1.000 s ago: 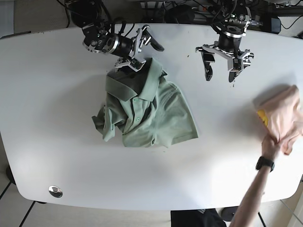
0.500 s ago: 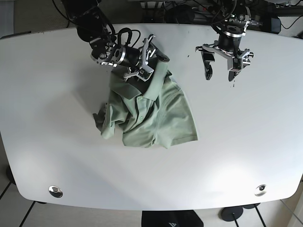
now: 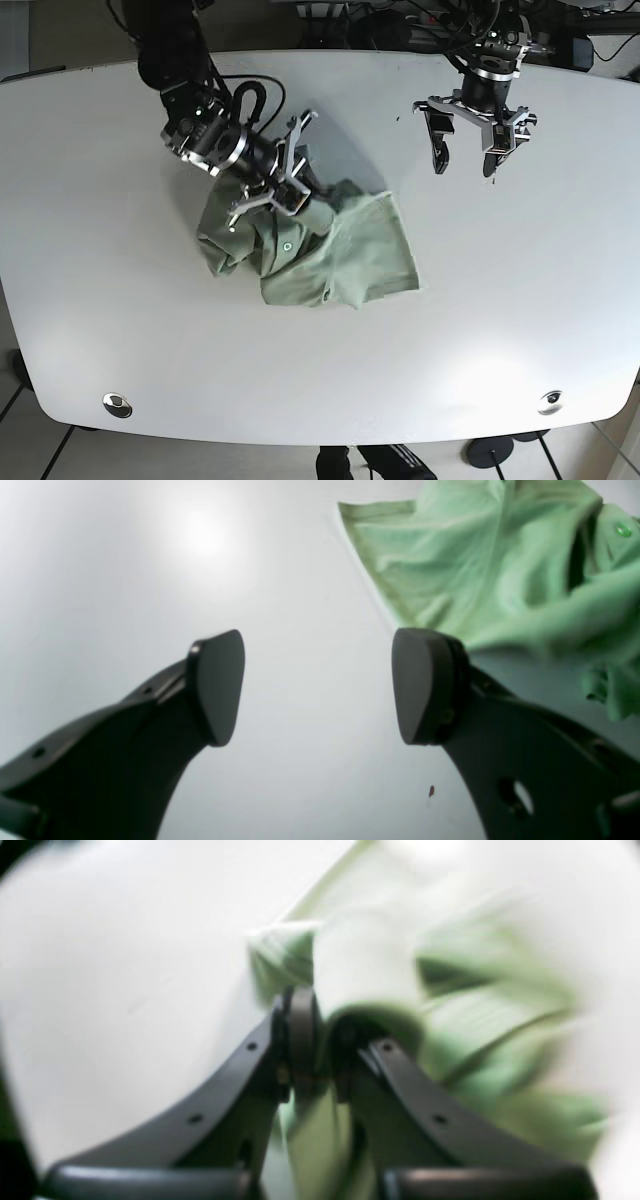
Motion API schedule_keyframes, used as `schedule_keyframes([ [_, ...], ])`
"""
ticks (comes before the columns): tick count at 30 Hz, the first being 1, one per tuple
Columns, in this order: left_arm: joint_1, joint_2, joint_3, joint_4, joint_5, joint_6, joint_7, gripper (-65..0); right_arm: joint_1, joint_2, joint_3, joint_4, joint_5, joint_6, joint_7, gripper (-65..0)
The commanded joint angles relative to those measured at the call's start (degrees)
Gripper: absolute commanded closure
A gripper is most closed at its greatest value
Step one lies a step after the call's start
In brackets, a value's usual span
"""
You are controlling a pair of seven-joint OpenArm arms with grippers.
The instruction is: Fold the T-shirt properly
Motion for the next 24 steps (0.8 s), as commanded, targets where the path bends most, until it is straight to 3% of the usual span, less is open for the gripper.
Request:
schedule_keyframes([
  [1,0.20,-0.17,0.12,1.47,-0.81,-0.08,-1.75,-43.3,5.20,-0.10,1.28,1.98,0.99,0.11,-1.06,-2.1],
  [4,0.20,-0.70,0.12,2.17,-5.47,-0.08,-1.75,-43.9,15.75,-0.19,3.57,1.72,1.08,0.11,-4.75,-2.2],
  [6,0.20,-3.86,2.76,2.08,-7.49,-0.08,-1.75,-44.0,22.16,-0.19,5.24,1.72,1.08,0.11,-7.12,-2.2],
  [9,-0.33,-6.32,7.24,2.08,-7.67,-0.08,-1.75,-43.9,30.25,-0.19,5.68,1.63,1.08,0.11,-9.15,-2.2],
  [15,-5.25,-6.41,12.08,1.29,-7.31,-0.08,-1.49,-44.0,42.03,-0.19,6.47,-0.57,0.99,0.11,-11.70,-2.2],
  [20,-12.46,-6.06,20.69,-7.85,1.12,0.01,0.71,-44.2,48.18,-0.19,8.05,-7.60,1.08,0.11,-11.34,-2.2],
  [24,-19.23,-5.88,21.13,-15.67,2.09,0.18,-1.40,-44.2,50.56,-0.19,9.20,-10.77,1.08,0.11,-11.17,-2.2],
])
